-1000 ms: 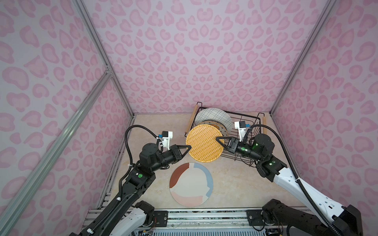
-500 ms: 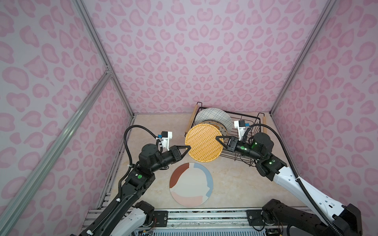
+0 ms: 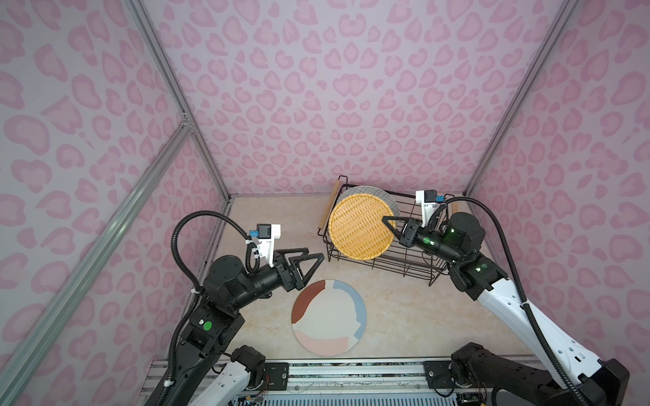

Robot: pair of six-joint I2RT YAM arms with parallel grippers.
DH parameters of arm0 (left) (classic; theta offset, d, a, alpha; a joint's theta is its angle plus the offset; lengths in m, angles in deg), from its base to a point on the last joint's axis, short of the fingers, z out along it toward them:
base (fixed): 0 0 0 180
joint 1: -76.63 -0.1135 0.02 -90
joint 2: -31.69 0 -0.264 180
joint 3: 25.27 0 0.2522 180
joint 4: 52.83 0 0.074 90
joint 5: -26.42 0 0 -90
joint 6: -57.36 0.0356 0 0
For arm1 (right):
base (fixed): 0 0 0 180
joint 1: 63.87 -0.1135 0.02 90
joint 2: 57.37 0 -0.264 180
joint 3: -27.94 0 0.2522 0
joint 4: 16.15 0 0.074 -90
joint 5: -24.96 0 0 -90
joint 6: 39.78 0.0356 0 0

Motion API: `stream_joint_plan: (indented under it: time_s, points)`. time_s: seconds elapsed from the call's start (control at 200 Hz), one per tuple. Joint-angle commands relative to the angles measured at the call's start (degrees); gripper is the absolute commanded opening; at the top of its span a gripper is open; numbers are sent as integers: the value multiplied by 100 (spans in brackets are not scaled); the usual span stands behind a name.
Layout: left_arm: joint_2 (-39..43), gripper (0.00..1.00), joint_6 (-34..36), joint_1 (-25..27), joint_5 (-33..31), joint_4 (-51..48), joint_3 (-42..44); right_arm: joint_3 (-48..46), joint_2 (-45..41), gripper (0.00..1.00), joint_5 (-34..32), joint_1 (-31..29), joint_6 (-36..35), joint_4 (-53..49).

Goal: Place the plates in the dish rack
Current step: 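Carry the wicker plate to the rack with the right gripper while left withdraws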

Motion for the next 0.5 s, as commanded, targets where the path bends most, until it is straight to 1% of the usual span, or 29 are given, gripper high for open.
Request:
stream_joint_plan:
  time_s: [0.0, 0.09, 0.155, 0.265, 0.365, 0.495]
  points:
    - [328, 97, 1050, -15, -359, -674, 122, 110, 14, 0, -385, 135, -815, -143]
    - [723, 97, 1403, -15, -583, -798, 410, 105, 60, 0, -441, 321, -1344, -76]
    - [992, 97, 1629, -15, -692, -765, 659, 67, 174, 0, -437, 498, -1587, 49]
    - [1351, 97, 1830, -15, -1017, -725, 1052, 22, 529, 0, -34, 831, -1799, 411]
    - [1450, 97, 1941, -11, -1147, -754, 1209, 114, 832, 0, -18, 862, -2284, 371]
    - [1377, 97, 2026, -11, -1217, -842, 1192, 54, 1065, 0, -8, 852, -2898, 655]
